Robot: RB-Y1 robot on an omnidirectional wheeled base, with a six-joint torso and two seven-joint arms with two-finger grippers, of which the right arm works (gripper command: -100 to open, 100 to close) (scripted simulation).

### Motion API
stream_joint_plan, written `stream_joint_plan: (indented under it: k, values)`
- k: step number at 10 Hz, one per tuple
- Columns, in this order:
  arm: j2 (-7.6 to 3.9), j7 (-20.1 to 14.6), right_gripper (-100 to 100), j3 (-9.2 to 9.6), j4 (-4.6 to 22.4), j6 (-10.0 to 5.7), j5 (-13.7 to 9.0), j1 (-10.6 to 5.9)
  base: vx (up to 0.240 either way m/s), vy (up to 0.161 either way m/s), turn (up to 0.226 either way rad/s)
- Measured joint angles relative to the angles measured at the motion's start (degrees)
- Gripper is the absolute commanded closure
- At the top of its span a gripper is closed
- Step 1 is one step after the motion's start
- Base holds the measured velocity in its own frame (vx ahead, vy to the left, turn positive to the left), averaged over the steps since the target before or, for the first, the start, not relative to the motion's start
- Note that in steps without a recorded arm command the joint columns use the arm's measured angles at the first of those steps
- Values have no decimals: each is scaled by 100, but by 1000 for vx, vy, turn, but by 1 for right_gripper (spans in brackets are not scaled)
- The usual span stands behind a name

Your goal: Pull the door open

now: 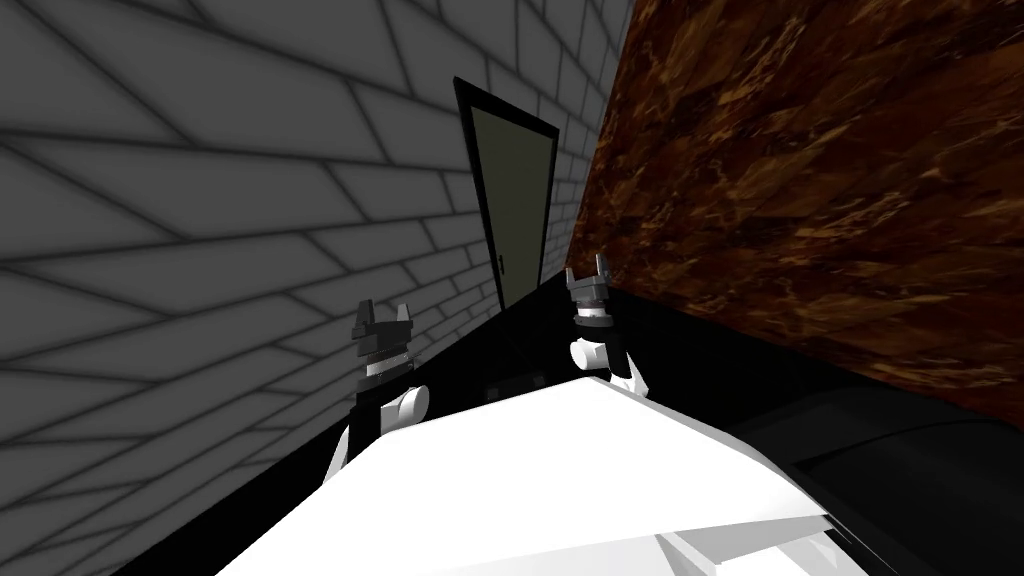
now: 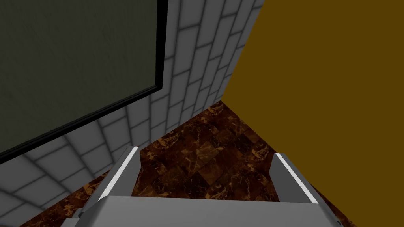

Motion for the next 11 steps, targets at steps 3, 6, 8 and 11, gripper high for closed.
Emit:
stream_joint_plan:
  k: [3, 6, 8, 11]
  values:
    - [-86, -243, -100, -32, 307, -61, -132, -82, 105, -60, 158]
    - [-163, -497, -100, -47, 666, -186, -265, -140, 102, -51, 140]
    - [-202, -667, -100, -54, 919, -273, -355, -182, 117, -60, 243]
    - [-278, -970, -100, -95, 1366, -406, -519, -293, 116, -82, 198]
